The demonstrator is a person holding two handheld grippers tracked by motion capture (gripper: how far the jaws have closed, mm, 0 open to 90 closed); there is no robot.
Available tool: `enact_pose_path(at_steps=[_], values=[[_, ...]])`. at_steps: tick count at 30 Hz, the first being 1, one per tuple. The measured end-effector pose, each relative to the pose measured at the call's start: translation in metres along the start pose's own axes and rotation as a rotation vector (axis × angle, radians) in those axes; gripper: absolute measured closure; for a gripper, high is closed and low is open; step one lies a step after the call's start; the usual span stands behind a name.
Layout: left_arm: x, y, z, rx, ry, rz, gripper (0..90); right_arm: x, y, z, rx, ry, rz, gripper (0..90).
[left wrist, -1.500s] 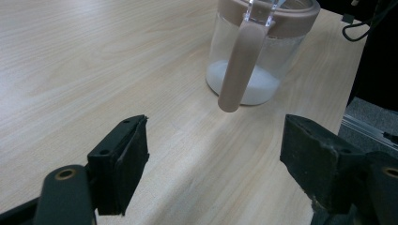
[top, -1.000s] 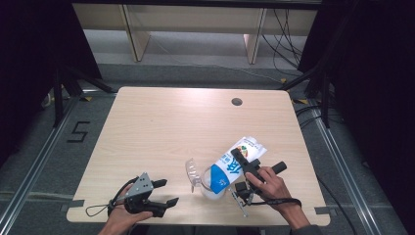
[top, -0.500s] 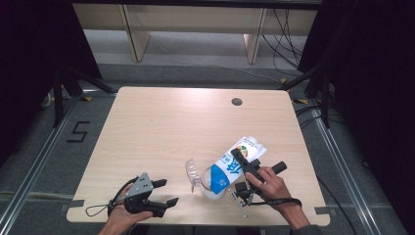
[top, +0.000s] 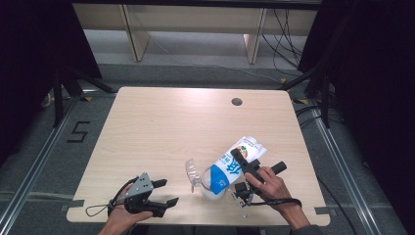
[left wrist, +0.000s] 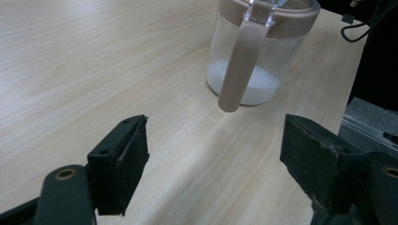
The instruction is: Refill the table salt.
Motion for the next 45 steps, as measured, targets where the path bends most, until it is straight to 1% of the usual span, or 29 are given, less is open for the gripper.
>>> enact_pose_path(at_steps=[21, 22, 26, 28, 31, 33, 35, 36, 38, 41, 43, 45], values=[[-0.0003, 0.0002, 0.0000, -0.001, 0.002, -0.005, 23.1, -0.0001, 0.0001, 0.0004, -0.006, -0.004, 0.002, 62.6], [-0.0003, 0.0002, 0.0000, -0.002, 0.002, -0.004, 23.2, 0.0006, -0.0002, 0.0006, -0.003, 0.004, 0.011, 62.7], [-0.0003, 0.0002, 0.0000, -0.001, 0.002, -0.004, 23.1, 0.0003, 0.0000, 0.0006, -0.002, 0.005, 0.013, 63.0], [-0.0003, 0.0002, 0.0000, -0.001, 0.001, -0.004, 23.2, -0.0001, 0.0001, 0.0005, 0.001, -0.001, 0.000, 63.4], [-0.0003, 0.0002, 0.0000, -0.002, 0.002, -0.004, 23.2, -0.0001, 0.0001, 0.0005, -0.001, -0.002, -0.001, 64.2], [-0.0002, 0.0002, 0.0000, -0.002, 0.002, -0.004, 23.1, 0.0004, 0.0001, 0.0006, -0.002, 0.005, 0.009, 64.4], [-0.0003, 0.0003, 0.0000, -0.001, 0.001, -0.005, 23.2, 0.0005, -0.0003, 0.0005, 0.003, 0.005, 0.005, 64.5], [-0.0003, 0.0003, 0.0000, -0.001, 0.001, -0.005, 23.1, -0.0001, -0.0002, 0.0004, 0.001, -0.003, -0.006, 64.5], [-0.0003, 0.0002, 0.0000, -0.001, 0.001, -0.004, 23.2, 0.0001, -0.0001, 0.0002, -0.002, -0.001, -0.006, 64.6], [-0.0003, 0.0001, 0.0000, 0.000, 0.001, -0.005, 23.2, -0.0001, 0.0000, 0.0005, 0.001, -0.002, -0.005, 64.7], [-0.0002, 0.0003, 0.0000, 0.000, 0.000, -0.006, 23.1, 0.0004, 0.0003, 0.0007, 0.000, 0.006, 0.009, 64.8], [-0.0003, 0.0003, 0.0000, -0.001, 0.001, -0.005, 23.2, 0.0004, 0.0001, 0.0009, 0.005, 0.005, 0.006, 64.9]])
Point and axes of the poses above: each handheld gripper's, and its own axes: x roughly forward along the jaws, z roughly out of its underside, y roughly to its right, the point moved 1 cm from there along x, roughly forward along the jaws, and after that the axes turned 9 degrees about -y, right-handed, at the moved point
